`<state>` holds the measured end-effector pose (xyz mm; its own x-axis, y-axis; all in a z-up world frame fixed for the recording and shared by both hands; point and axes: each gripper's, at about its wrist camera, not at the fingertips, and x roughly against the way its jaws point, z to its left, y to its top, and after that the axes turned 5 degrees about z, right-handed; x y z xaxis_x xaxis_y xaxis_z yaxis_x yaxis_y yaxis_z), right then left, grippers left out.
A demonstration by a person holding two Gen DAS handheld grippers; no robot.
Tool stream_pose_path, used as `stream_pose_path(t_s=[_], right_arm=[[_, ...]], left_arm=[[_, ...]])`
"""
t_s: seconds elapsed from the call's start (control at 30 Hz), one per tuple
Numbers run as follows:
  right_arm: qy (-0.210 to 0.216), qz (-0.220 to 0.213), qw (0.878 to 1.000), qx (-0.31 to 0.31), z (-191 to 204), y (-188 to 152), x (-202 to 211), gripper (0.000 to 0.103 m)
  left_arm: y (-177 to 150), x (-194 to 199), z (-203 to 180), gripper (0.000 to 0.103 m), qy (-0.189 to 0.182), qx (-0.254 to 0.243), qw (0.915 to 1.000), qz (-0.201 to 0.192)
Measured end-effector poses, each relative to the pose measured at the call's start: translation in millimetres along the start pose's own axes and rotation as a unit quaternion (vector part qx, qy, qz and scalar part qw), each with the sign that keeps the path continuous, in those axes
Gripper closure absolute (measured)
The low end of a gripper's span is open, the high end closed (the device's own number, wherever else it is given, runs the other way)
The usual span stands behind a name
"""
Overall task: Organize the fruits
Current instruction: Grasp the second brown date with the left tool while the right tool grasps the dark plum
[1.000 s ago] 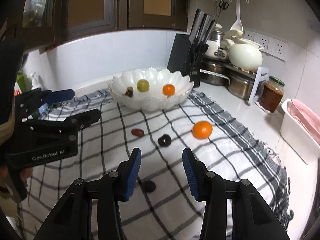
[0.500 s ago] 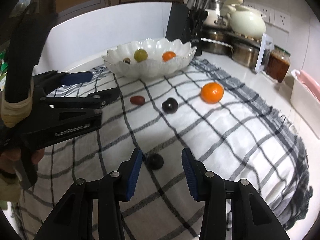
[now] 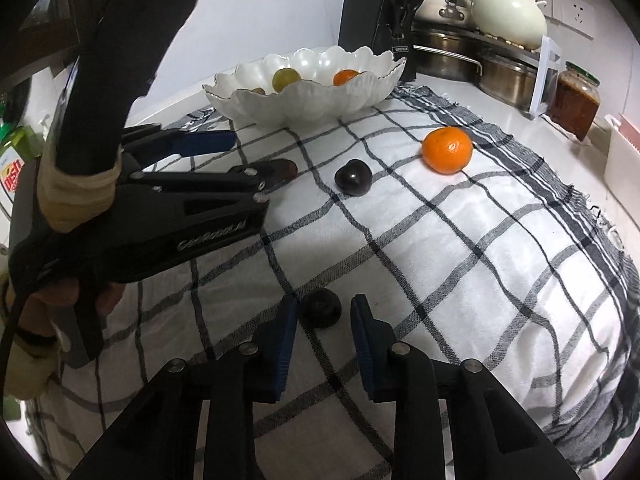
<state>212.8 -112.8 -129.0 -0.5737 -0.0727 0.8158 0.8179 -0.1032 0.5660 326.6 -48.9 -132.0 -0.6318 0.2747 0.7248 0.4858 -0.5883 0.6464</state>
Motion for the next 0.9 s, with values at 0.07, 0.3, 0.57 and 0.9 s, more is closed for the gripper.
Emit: stream_pose_path(t_s=[0.07, 0.3, 0.57, 0.9], right_arm=[[0.003, 0.002, 1.0, -0.002, -0.8, -0.1, -1.8, 0.074], [0.005, 0.002, 1.0, 0.0, -0.6, 1.6, -4.6, 0.078], [0.002, 0.003, 1.0, -0.002, -1.1, 5.7, -6.5, 0.079], [0.003, 0.002, 1.0, -0.003, -4.0, 5.6, -6.1, 0.081]], left_arm=[[2.6, -3.4, -2.8, 0.051, 0.011, -0.002, 0.9999, 0.0], [5.1, -19.9, -4.2, 0.058, 0.005, 0.007, 0.9996, 0.026], [8.1, -32.8, 1.8, 0.064, -0.01, 0.03, 0.9981, 0.054], [6.4, -27.9, 3.9, 0.076, -0.029, 0.042, 0.9971, 0.056]])
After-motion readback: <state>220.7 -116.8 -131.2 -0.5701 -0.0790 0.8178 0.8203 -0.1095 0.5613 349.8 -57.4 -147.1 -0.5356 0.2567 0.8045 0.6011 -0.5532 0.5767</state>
